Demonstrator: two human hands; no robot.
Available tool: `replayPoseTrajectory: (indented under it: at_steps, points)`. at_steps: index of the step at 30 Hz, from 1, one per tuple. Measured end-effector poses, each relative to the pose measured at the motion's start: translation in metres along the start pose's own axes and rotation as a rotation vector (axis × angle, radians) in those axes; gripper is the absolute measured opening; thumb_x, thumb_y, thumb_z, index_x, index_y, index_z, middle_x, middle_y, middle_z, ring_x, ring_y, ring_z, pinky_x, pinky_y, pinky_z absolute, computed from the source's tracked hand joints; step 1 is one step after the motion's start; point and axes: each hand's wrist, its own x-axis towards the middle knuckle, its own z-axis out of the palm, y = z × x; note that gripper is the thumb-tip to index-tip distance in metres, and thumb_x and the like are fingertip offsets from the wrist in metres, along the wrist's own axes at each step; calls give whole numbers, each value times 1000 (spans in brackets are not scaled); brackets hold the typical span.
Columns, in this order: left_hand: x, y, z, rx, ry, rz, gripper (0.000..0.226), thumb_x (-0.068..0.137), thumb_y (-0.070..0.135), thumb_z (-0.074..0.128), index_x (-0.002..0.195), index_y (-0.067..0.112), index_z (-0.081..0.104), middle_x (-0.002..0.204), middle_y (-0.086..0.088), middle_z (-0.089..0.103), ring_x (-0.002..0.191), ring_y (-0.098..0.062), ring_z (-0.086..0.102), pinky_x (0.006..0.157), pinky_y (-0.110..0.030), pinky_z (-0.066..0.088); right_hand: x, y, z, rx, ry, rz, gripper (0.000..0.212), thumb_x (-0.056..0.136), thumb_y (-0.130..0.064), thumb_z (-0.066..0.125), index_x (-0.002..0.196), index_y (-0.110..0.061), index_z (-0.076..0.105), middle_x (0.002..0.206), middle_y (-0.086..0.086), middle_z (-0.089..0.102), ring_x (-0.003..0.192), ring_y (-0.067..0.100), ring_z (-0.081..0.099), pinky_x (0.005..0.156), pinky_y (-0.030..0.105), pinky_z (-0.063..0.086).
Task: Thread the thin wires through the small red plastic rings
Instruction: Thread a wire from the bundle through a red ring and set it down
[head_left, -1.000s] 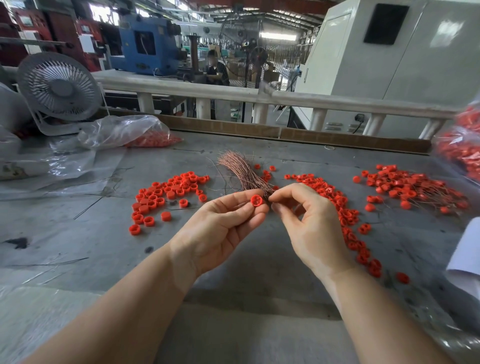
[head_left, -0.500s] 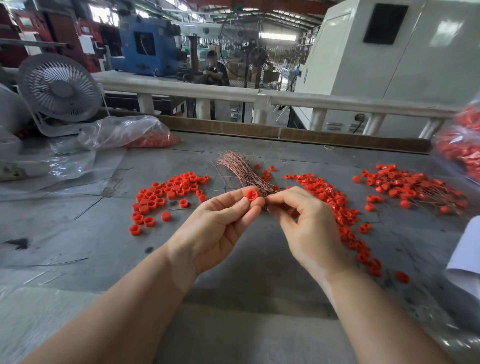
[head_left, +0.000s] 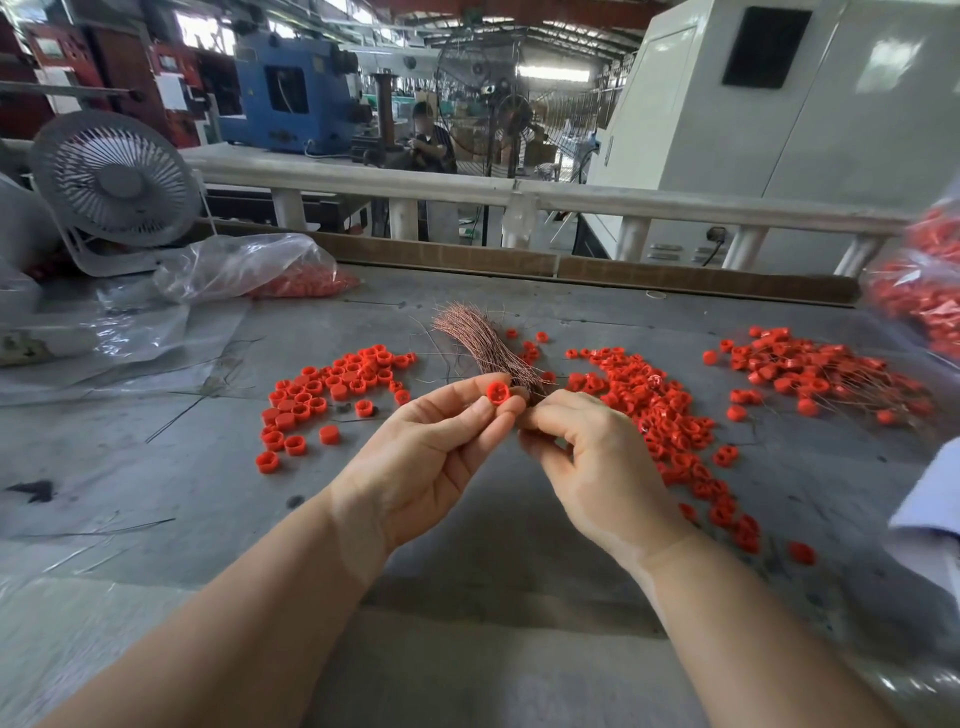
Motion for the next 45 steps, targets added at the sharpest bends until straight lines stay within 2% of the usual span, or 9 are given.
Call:
replayPoseTrajectory:
  at_steps: [4, 7, 11, 15, 18, 21, 25, 33, 45]
  points:
    - [2, -1, 0, 7, 28, 23, 22, 68, -2, 54, 84, -1, 70, 76, -14, 70, 72, -16, 71, 61, -20, 57, -1, 0, 0, -10, -76, 9, 13, 83, -5, 65, 90, -11, 74, 85, 4, 65, 87, 23, 57, 80, 40, 46]
    - [3, -2, -2, 28, 91, 42, 18, 74, -4, 53, 88, -3, 65, 74, -13, 70, 71, -16, 70, 62, -20, 57, 0, 3, -5, 9, 26, 75, 12, 81, -5, 68, 88, -12, 74, 83, 1, 67, 84, 21, 60, 79, 31, 46]
    - [5, -4, -3, 71, 142, 58, 17, 86, -10, 47, 86, -4, 64, 74, -12, 69, 70, -16, 70, 62, -20, 57, 4, 20, -16, -113, 242, 317, 12, 81, -5, 66, 86, -12, 74, 88, 4, 69, 86, 23, 62, 80, 34, 47]
    - [5, -4, -4, 105, 156, 65, 16, 86, -10, 48, 88, -5, 63, 75, -12, 68, 70, -15, 69, 64, -20, 57, 1, 38, -21, -296, 239, 505, 18, 84, -6, 60, 93, -17, 71, 98, 4, 68, 96, 27, 58, 87, 40, 45]
    - [5, -5, -3, 125, 155, 64, 16, 87, -10, 48, 88, -4, 63, 74, -11, 69, 69, -14, 69, 65, -21, 57, -1, 44, -17, -441, 114, 518, 25, 87, -10, 58, 107, -22, 68, 112, 0, 63, 110, 25, 47, 95, 39, 33]
    - [4, -5, -2, 143, 152, 60, 16, 87, -10, 48, 89, -4, 63, 74, -11, 68, 68, -13, 69, 64, -20, 57, -2, 47, -12, -568, -11, 498, 33, 93, -16, 51, 121, -31, 59, 125, -10, 55, 117, 19, 39, 85, 33, 18]
    - [3, -5, -1, 154, 152, 52, 16, 87, -10, 48, 90, -4, 63, 72, -10, 68, 67, -13, 68, 63, -19, 57, -4, 48, -10, -630, -80, 461, 41, 93, -11, 47, 124, -36, 55, 128, -17, 52, 118, 15, 38, 82, 33, 13]
    - [1, -6, 1, 190, 134, 29, 16, 87, -9, 49, 87, -3, 63, 68, -10, 68, 64, -12, 68, 63, -20, 57, -1, 39, -13, -596, -28, 463, 17, 90, -20, 58, 94, -33, 68, 104, -11, 62, 106, 16, 47, 74, 31, 11]
    - [0, -7, 1, 203, 114, 29, 17, 87, -9, 48, 85, -3, 64, 70, -10, 68, 65, -13, 68, 62, -19, 57, -2, 40, -13, -511, 61, 466, 27, 90, -7, 53, 102, -26, 69, 108, -5, 62, 106, 19, 47, 68, 27, 9]
